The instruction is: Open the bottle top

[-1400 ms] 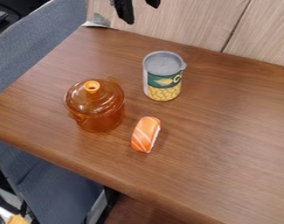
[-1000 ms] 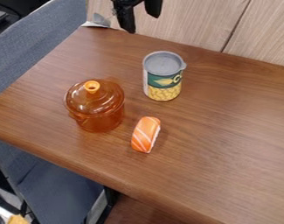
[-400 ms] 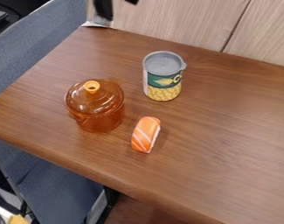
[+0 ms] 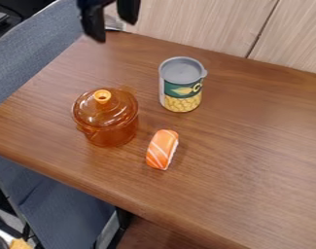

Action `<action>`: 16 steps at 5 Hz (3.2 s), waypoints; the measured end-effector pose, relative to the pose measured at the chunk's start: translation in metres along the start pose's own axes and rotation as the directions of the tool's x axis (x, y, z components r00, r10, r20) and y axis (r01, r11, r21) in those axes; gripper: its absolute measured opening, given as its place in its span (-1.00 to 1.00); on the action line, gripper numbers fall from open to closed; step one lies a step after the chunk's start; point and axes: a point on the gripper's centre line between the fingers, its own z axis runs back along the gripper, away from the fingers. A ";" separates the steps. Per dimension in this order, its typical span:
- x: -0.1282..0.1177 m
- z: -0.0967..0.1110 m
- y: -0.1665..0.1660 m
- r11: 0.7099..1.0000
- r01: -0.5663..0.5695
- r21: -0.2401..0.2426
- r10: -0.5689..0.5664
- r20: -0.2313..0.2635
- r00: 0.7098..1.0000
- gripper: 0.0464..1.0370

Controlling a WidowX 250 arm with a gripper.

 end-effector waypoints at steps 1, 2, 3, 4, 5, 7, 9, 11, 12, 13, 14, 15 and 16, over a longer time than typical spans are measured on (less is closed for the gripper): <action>0.002 -0.011 0.027 0.999 -0.007 0.036 0.007 0.026 1.000 0.92; 0.012 -0.028 0.042 0.997 -0.039 0.064 0.037 0.040 0.999 0.92; 0.012 -0.045 0.046 0.996 -0.035 0.081 0.032 0.039 0.999 0.92; 0.006 -0.059 0.046 0.994 -0.015 0.107 0.015 0.001 1.000 0.92; -0.001 -0.064 0.045 0.995 0.002 0.103 0.002 -0.041 0.999 0.92; -0.010 -0.076 0.045 0.993 0.032 0.114 -0.023 -0.079 0.997 0.92; -0.016 -0.078 0.041 0.994 0.048 0.103 -0.040 -0.078 0.996 0.27; -0.016 -0.077 0.041 0.994 0.053 0.096 -0.047 -0.070 0.996 -0.30; -0.016 -0.076 0.039 0.995 0.052 0.091 -0.045 -0.074 0.996 -0.30; -0.019 -0.075 0.039 0.994 0.053 0.098 -0.044 -0.097 0.994 -0.30; -0.019 -0.061 0.031 0.997 0.041 0.064 -0.033 -0.121 0.992 -0.30; -0.005 -0.037 0.023 1.000 -0.025 0.011 0.026 -0.130 0.991 -0.30; 0.022 -0.017 0.010 0.992 -0.119 -0.039 0.114 -0.113 0.987 -0.30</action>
